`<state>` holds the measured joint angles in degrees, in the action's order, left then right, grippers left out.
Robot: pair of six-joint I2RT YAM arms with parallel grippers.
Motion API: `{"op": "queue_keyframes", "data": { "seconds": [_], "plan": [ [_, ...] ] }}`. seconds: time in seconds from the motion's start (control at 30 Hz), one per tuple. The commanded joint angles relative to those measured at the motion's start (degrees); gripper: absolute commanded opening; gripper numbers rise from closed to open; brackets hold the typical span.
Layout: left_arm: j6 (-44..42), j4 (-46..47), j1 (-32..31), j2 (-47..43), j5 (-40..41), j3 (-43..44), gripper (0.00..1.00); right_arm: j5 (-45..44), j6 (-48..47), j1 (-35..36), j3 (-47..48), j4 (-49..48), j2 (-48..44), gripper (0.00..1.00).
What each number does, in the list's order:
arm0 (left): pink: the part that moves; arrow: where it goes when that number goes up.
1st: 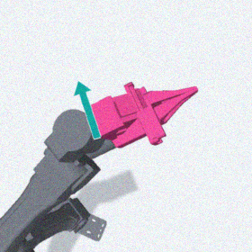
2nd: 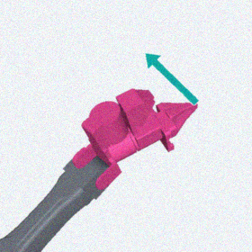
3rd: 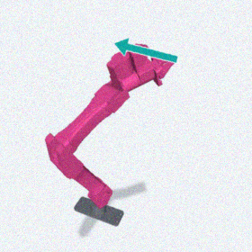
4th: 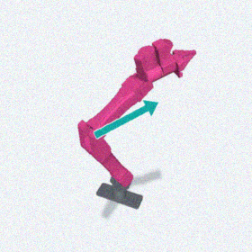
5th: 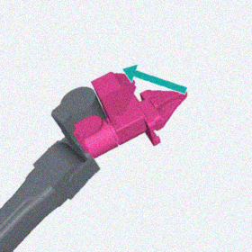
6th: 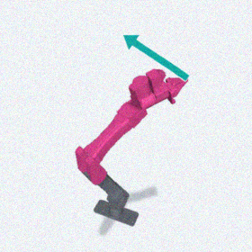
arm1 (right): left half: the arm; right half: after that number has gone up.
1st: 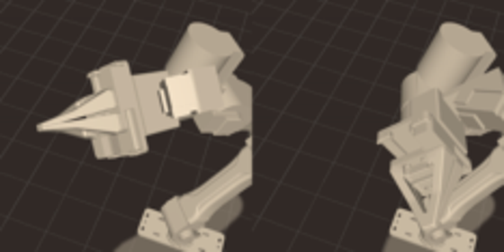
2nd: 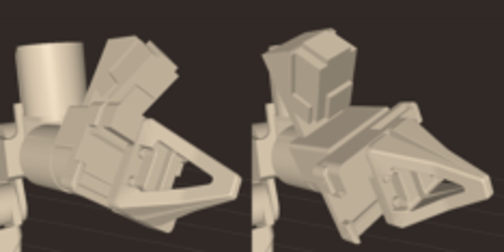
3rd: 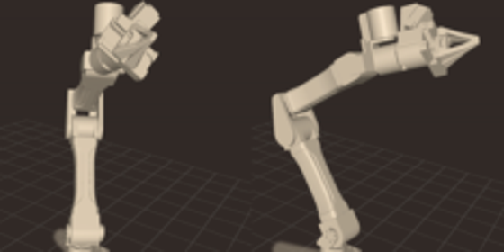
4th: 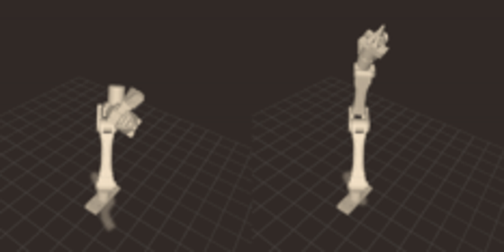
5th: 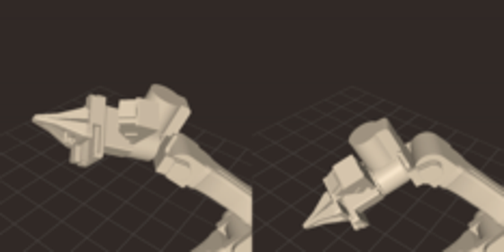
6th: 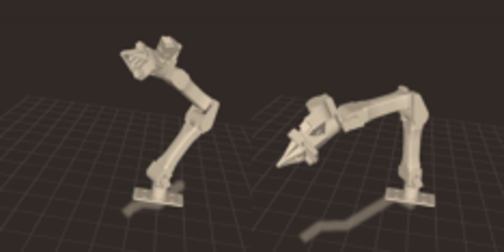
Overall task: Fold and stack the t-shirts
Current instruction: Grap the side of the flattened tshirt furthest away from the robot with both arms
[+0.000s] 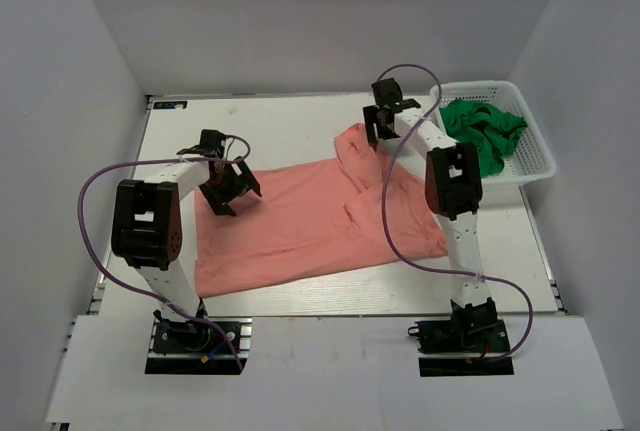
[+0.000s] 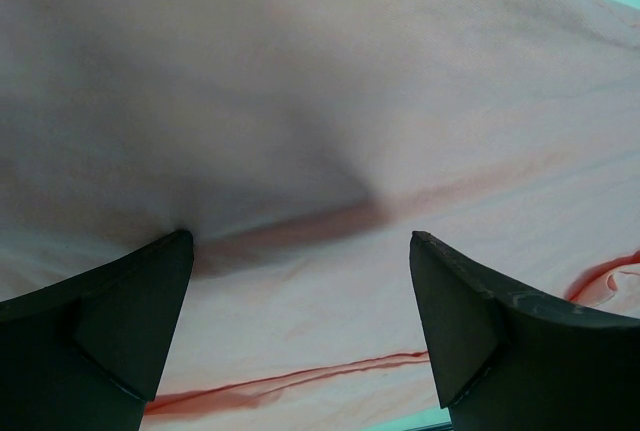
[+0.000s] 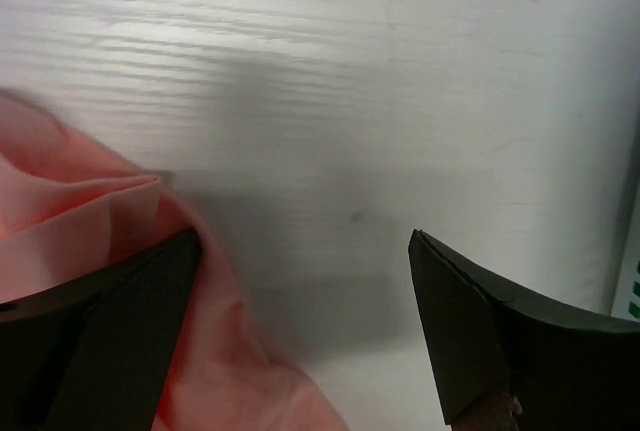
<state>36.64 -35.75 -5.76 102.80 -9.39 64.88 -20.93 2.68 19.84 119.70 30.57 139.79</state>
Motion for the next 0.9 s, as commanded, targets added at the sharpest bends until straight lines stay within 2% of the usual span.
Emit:
{"op": "queue_keyframes", "data": {
  "seconds": [0.0,0.23,0.3,0.47,0.63,0.73,0.77,0.83,0.87],
  "plan": [
    [-0.70,-0.73,-0.31,2.66,2.61,-2.30,1.00,-0.79,2.24,-4.45,2.20,2.04,0.84,0.90],
    [-0.70,-1.25,-0.31,2.66,3.15,-2.30,1.00,11.23,-1.61,-6.48,0.62,-1.38,-2.58,0.90],
    [-0.70,-0.65,-0.31,2.66,3.15,-2.30,1.00,11.70,-2.32,-6.21,1.67,-1.39,-2.94,0.90],
    [-0.70,-0.11,-0.31,2.66,2.62,0.23,1.00,25.73,-6.10,-5.34,0.36,-3.93,-6.62,0.90],
    [-4.46,2.42,-1.62,-0.75,2.00,6.03,1.00,26.20,-3.04,-4.45,-2.71,-4.11,-11.80,0.90],
    [-8.77,2.44,-3.81,0.19,2.00,14.63,1.00,23.66,2.41,-4.89,-8.07,-5.16,-16.11,0.90],
    [-10.26,2.44,-5.65,1.42,2.00,20.31,1.00,22.09,5.03,-5.24,-11.04,-5.34,-19.52,0.90],
    [-11.50,0.51,-7.76,5.11,2.00,26.84,1.00,21.19,6.54,-5.16,-16.93,-6.56,-22.09,0.90],
    [-12.20,-0.63,-8.99,10.17,2.00,34.71,1.00,19.28,9.86,-5.24,-20.52,-7.09,-23.06,0.90]
  ]
}}
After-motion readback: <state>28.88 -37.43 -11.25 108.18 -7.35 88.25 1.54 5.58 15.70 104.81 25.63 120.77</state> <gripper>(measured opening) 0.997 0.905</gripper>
